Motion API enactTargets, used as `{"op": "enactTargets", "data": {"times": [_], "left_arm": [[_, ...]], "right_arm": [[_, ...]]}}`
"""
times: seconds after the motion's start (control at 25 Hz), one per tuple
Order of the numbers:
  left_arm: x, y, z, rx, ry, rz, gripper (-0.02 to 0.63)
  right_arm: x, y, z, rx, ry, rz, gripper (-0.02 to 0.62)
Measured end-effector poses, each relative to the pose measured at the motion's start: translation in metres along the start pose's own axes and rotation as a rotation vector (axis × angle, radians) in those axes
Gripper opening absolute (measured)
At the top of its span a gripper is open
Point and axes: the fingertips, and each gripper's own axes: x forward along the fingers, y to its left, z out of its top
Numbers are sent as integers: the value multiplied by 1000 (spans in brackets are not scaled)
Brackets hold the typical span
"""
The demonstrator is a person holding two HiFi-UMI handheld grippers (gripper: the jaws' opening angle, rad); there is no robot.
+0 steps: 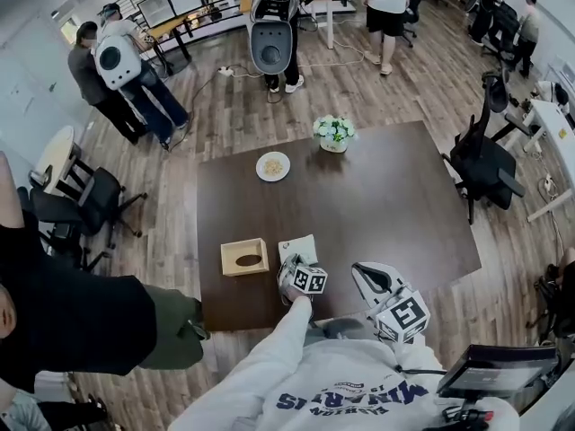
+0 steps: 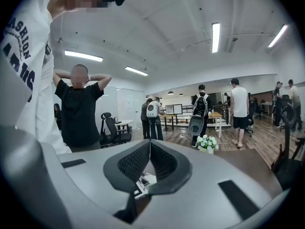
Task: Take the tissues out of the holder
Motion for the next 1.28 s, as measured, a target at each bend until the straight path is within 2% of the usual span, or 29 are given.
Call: {"op": "enactTargets", "data": {"times": [0.16, 0.32, 0.44, 0.68, 0.84, 0.88, 0.96, 1.0, 1.12, 1.28], "left_arm": [[-20, 10, 16, -57, -108, -12, 11], [-45, 21, 27, -140, -224, -84, 11], [-64, 37, 24, -162, -248, -92, 12], [-53, 48, 14, -115, -168, -43, 14], [-34, 25, 23, -7, -153, -70, 17], [-32, 19, 27, 16, -159, -84, 29], [-30, 9, 33, 56, -167, -111, 109], [-30, 7, 36, 77, -174, -120, 137], [-41, 12, 42, 108, -221, -132, 137], [-97, 34, 59, 27, -365, -204, 137]], "right_arm": [[5, -1, 3, -3, -12, 26, 9], [14, -3, 5, 0, -19, 43, 9], [28, -1, 9, -8, -25, 62, 9], [47, 10, 27, -39, -51, 103, 10], [49, 19, 28, -46, -45, 112, 9], [48, 20, 26, -45, -41, 109, 9], [46, 20, 24, -41, -36, 99, 9], [45, 18, 23, -38, -34, 92, 9], [43, 14, 21, -28, -32, 69, 9], [42, 9, 21, -18, -34, 44, 9]]}}
